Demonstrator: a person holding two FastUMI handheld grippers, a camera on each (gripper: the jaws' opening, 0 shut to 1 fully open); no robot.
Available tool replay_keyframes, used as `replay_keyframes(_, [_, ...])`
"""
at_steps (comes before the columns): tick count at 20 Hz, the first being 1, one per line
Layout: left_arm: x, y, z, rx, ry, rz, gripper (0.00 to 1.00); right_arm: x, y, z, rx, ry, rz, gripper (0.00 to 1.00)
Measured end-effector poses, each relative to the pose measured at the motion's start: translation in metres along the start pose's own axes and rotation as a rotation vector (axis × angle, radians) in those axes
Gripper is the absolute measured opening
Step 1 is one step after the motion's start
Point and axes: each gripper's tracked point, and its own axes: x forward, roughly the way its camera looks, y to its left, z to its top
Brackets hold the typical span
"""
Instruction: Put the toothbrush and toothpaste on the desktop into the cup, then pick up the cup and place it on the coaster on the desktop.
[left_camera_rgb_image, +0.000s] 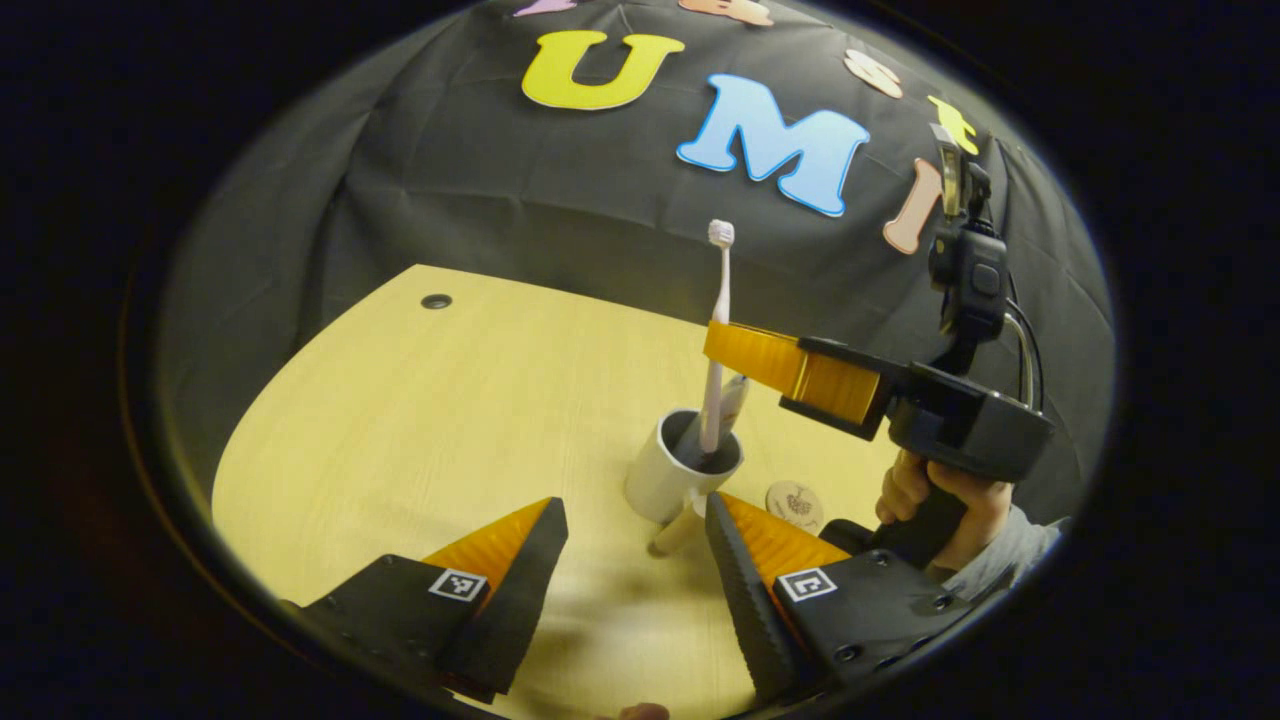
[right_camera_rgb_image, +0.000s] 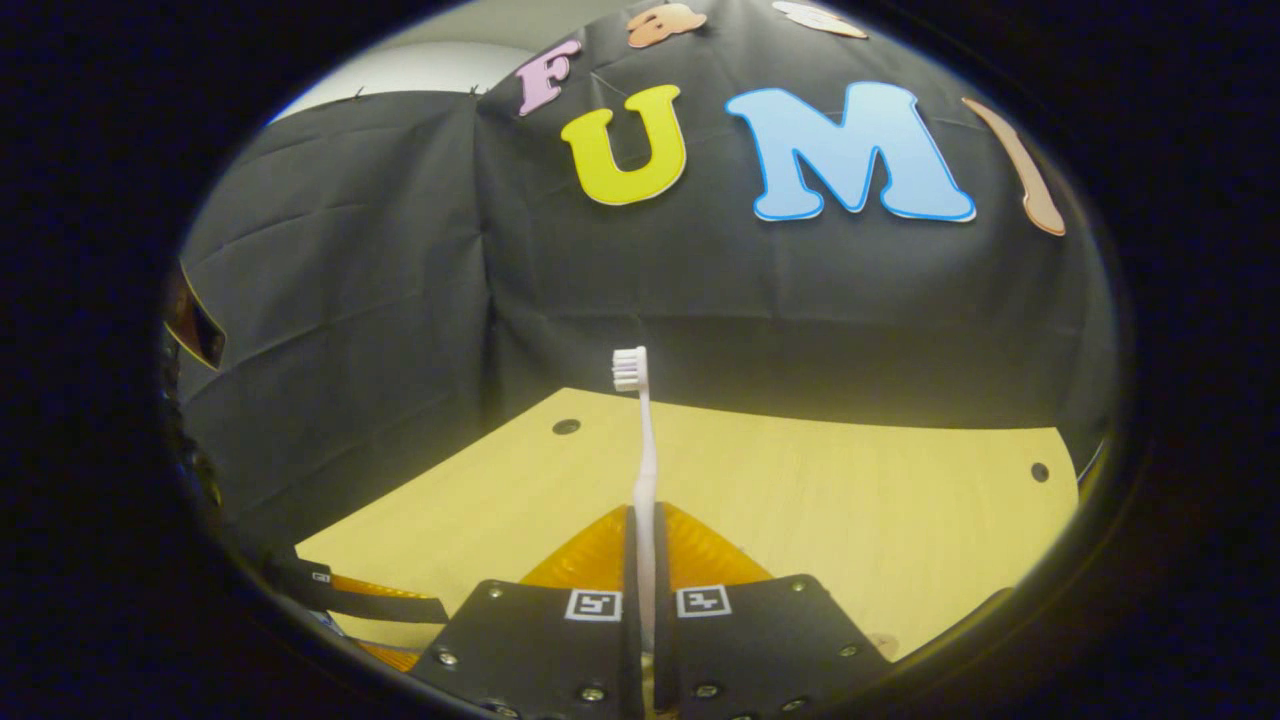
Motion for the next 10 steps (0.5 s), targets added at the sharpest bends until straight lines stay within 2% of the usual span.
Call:
replay_keyframes(3, [0.001,-0.001,0.002,-0.002,0.004,0.001,0.9,-0.001,0.002,-0.002,0.015,0.009,0.017,0.07])
replay_keyframes(5, [0.003,-0.004,0.0,-0.003,0.007,-0.003,0.9,-0.004,0.003,-0.002,0.013,0.018,0.03,0.14])
replay_keyframes(6, [0.003,-0.006,0.0,-0.002,0.008,-0.006,0.9,-0.005,0.002,-0.003,0.004,0.017,0.021,0.37])
replay_keyframes(8, [0.004,-0.008,-0.001,0.002,0.011,-0.009,0.9,-0.007,0.001,-0.003,-0.013,0.011,0.011,0.6])
replay_keyframes(9, [0.004,-0.009,-0.002,0.002,0.013,-0.01,0.9,-0.007,0.002,-0.003,-0.014,0.01,0.014,0.67])
replay_keyframes(10, [0.006,-0.011,-0.002,0.003,0.015,-0.014,0.9,-0.01,0.001,-0.002,-0.015,0.009,0.007,0.83])
